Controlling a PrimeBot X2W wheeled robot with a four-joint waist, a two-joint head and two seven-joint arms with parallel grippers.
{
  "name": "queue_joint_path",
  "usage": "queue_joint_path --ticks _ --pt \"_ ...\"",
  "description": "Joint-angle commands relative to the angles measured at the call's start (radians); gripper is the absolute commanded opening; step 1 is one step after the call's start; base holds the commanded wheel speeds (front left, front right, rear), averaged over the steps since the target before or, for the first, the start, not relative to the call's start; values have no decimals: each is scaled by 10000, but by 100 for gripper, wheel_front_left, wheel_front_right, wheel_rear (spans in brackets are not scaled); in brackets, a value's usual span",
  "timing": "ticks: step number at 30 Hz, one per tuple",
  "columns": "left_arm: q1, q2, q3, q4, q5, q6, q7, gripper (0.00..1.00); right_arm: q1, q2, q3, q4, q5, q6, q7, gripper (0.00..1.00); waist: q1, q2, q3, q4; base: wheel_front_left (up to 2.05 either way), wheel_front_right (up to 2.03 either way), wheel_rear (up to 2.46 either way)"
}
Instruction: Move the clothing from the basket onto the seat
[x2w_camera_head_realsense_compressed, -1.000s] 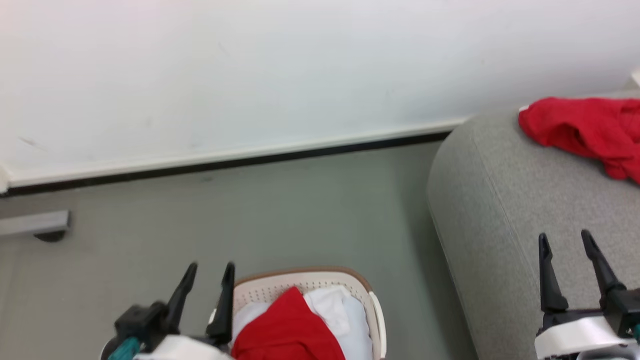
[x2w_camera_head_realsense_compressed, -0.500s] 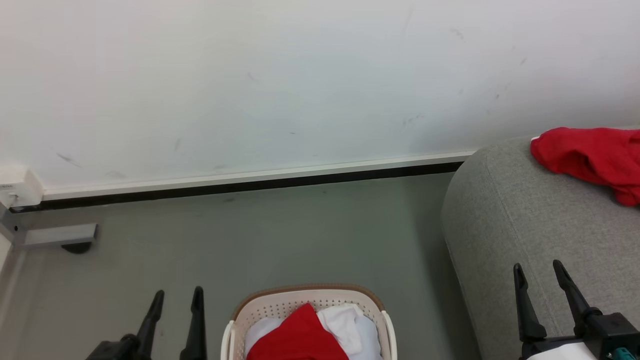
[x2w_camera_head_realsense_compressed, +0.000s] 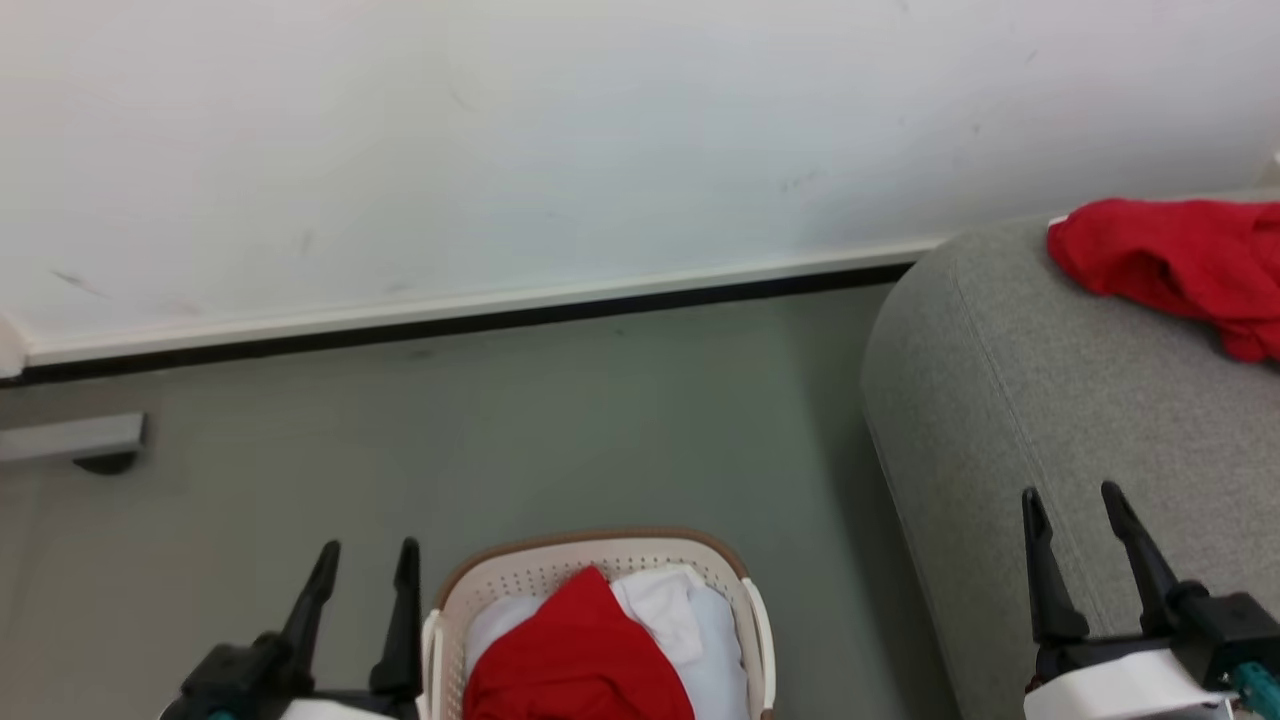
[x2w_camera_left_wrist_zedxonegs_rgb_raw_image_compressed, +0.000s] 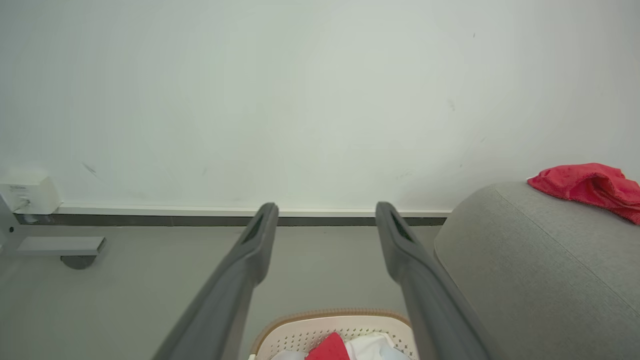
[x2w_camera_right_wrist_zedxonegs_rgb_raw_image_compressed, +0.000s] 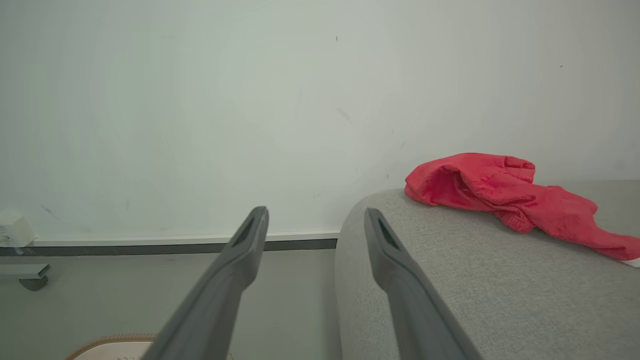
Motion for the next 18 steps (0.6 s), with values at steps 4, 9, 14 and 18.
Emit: queue_joint_path --ticks 4,9,14,18 --pt "-893 230 -388 557 379 -263 259 100 -470 -19 33 -229 126 -25 2 100 0 -1 843 -336 0 0 0" --pt "-2483 587 -1260 1869 1175 -583 1356 100 -981 -18 56 -477 365 -25 2 100 0 -1 1827 -669 0 0 0" --pt "-4042 715 -2433 3725 2035 -891 2616 100 -1403 -19 176 -649 549 -25 2 100 0 -1 2791 -990 0 0 0" --pt "-5036 735 -3307 5251 2603 -1042 3530 100 -1737 -16 362 -826 741 -25 2 100 0 -1 3520 -1314 0 0 0"
